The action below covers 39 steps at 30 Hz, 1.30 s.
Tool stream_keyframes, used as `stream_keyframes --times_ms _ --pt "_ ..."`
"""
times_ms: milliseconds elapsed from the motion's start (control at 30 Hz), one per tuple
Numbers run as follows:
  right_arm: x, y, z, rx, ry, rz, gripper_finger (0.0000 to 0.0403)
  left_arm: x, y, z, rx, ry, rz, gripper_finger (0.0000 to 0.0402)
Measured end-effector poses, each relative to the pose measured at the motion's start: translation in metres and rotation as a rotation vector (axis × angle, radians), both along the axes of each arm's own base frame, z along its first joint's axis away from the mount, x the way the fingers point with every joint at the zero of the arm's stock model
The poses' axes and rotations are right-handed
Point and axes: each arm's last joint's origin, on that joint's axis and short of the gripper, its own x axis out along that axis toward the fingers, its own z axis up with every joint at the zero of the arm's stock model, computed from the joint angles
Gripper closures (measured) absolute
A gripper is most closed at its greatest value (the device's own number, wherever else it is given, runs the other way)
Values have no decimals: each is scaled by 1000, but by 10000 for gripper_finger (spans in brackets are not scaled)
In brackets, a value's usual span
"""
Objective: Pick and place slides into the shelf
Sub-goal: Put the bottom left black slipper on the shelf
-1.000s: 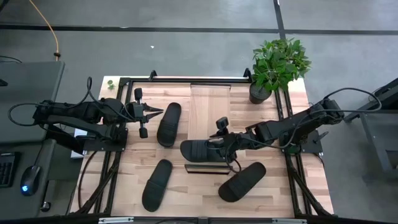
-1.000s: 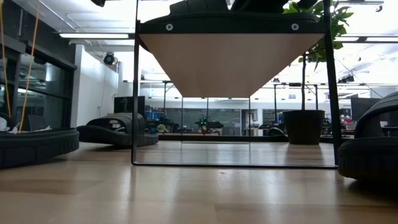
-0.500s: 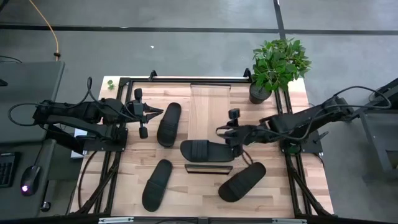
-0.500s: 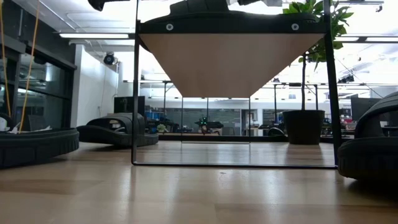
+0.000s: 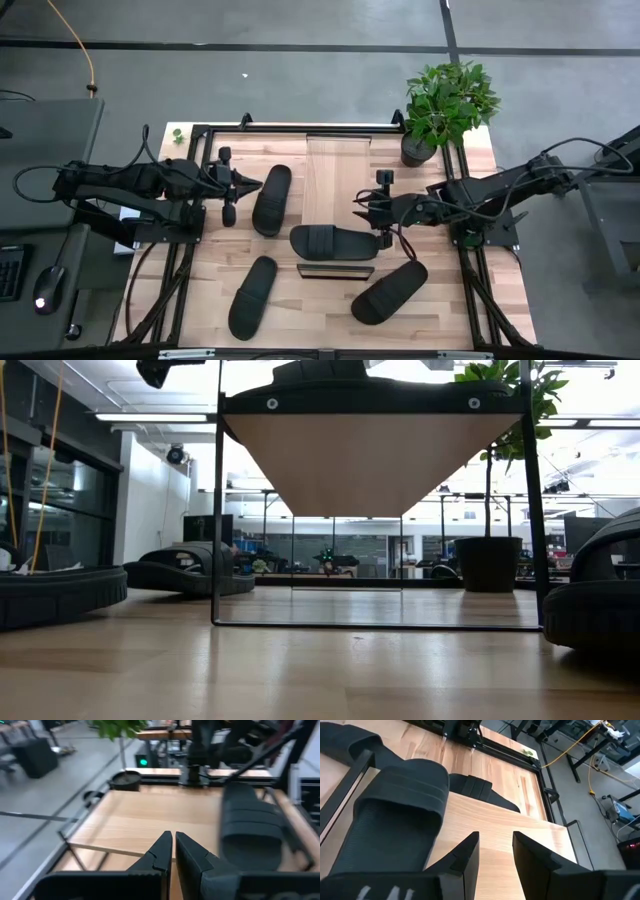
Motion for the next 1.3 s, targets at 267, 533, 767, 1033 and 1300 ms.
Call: stream_keyframes --times_ms 267,533,767,1033,1300 --pt "-1 0 0 35 -5 -23 294 -1 -4 -4 -54 39 -112 389" --pt "-1 1 0 124 -30 -73 294 0 -6 -4 -101 32 -175 389" --pt "-1 3 -4 241 -16 -59 294 -1 -7 -10 -208 80 -188 389" --pt "-8 16 -8 288 24 -48 294 11 -8 -35 -290 215 -178 389" --pt "-15 34 -8 303 35 7 294 25 -11 -43 -340 264 -259 389"
